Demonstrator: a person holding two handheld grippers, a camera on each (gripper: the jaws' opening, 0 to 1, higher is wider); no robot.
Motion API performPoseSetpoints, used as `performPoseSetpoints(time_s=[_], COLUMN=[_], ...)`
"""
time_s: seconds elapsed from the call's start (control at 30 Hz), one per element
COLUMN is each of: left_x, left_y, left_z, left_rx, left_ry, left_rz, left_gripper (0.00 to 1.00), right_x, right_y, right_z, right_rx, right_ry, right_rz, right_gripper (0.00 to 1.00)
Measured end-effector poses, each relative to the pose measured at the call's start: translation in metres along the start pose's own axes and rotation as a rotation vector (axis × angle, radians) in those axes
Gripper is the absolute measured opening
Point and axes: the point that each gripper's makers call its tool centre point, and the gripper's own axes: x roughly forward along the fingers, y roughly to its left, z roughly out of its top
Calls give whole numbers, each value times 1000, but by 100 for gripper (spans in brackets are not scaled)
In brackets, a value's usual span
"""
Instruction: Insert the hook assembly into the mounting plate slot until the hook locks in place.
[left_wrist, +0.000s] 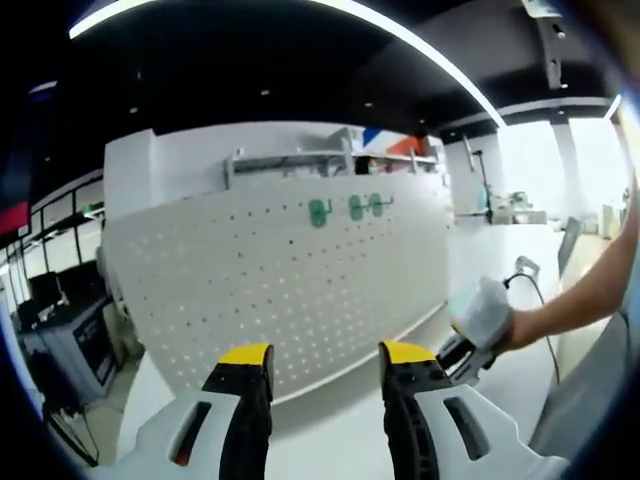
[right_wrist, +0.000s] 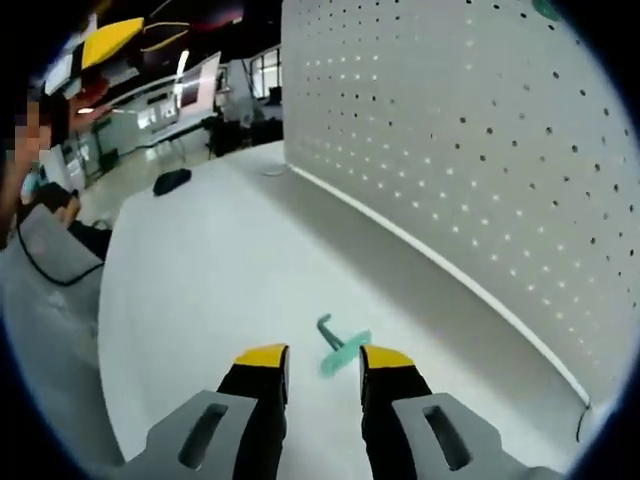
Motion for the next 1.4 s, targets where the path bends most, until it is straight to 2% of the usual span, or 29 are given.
performPoseSetpoints(time_s=[0.23, 0.43, 0.7, 0.83, 1.03, 1.4], left_x=[-1, -2, 0, 0, -2, -2], left_y=[-1, 0, -3, -4, -1, -2], left_z=[-3, -4, -6, -6, -7, -8], left_rx=[-2, 0, 3, 7, 7, 2], left_ry=[10, 10, 18, 21, 22, 22], left_rz=[-8, -8, -15, -18, -14, -18], left_gripper=[43, 42, 42, 41, 41, 40], right_x=[5, 0, 11, 18, 21, 19], right_y=[-5, -10, -19, -23, -28, -27], right_z=[-2, 12, 14, 11, 2, -3], right_rx=[37, 42, 74, 85, 147, 174], right_ry=[21, -15, 2, 30, 65, 76], right_rz=[-22, -28, -58, -72, -80, -81], right_gripper=[20, 20, 19, 18, 18, 13])
